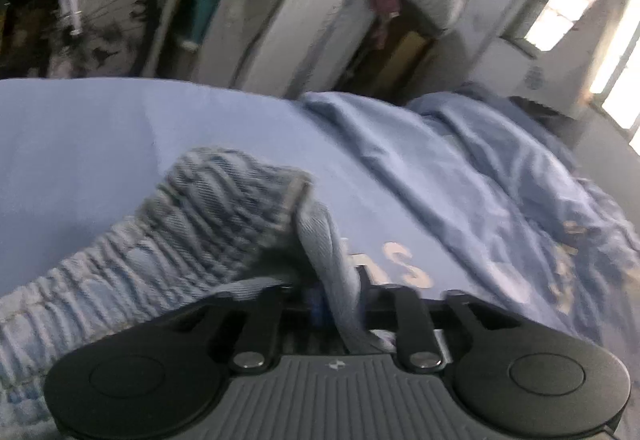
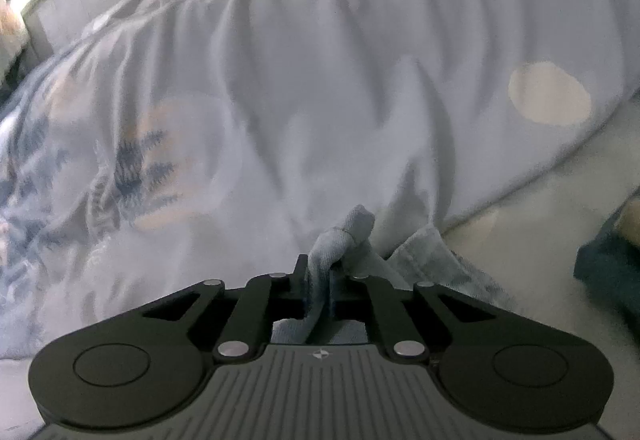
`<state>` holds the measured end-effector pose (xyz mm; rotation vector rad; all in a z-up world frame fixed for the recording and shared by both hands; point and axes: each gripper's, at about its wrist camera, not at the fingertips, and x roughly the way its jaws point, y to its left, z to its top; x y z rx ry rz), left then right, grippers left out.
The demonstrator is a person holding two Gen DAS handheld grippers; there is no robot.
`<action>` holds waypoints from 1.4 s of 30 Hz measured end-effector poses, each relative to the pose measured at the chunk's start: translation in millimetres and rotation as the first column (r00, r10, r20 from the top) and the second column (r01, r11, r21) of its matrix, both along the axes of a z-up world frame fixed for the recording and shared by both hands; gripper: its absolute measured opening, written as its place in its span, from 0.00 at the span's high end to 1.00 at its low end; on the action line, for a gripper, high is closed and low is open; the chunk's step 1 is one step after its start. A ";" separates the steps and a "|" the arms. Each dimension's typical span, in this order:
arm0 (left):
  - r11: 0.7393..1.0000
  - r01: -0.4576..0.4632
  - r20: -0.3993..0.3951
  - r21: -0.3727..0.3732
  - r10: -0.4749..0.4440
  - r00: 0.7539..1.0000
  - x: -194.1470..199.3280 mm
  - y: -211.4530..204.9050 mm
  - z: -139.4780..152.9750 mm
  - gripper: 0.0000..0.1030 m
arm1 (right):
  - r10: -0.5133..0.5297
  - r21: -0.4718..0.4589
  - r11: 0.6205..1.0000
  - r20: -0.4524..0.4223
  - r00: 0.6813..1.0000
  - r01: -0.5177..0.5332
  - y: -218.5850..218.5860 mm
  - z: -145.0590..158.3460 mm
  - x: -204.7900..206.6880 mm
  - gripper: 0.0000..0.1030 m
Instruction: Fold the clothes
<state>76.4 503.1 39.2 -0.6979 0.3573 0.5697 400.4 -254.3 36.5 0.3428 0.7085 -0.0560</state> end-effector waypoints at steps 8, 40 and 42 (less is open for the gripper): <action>0.984 0.100 0.104 0.147 -0.116 0.988 -26.3 -62.0 43.3 0.13 | 0.019 0.062 0.998 0.180 0.983 -0.030 -21.4 41.7 -68.4 0.25; 0.938 0.338 -0.057 0.081 -0.334 0.941 -60.0 -210.6 28.5 0.03 | 0.749 -0.582 0.518 -0.045 0.661 -0.627 362.3 31.8 -144.3 0.28; 0.939 0.337 -0.060 0.076 -0.333 0.941 -60.7 -210.1 29.0 0.03 | 0.721 -0.580 0.555 -0.021 0.693 -0.596 351.9 40.4 -145.9 0.28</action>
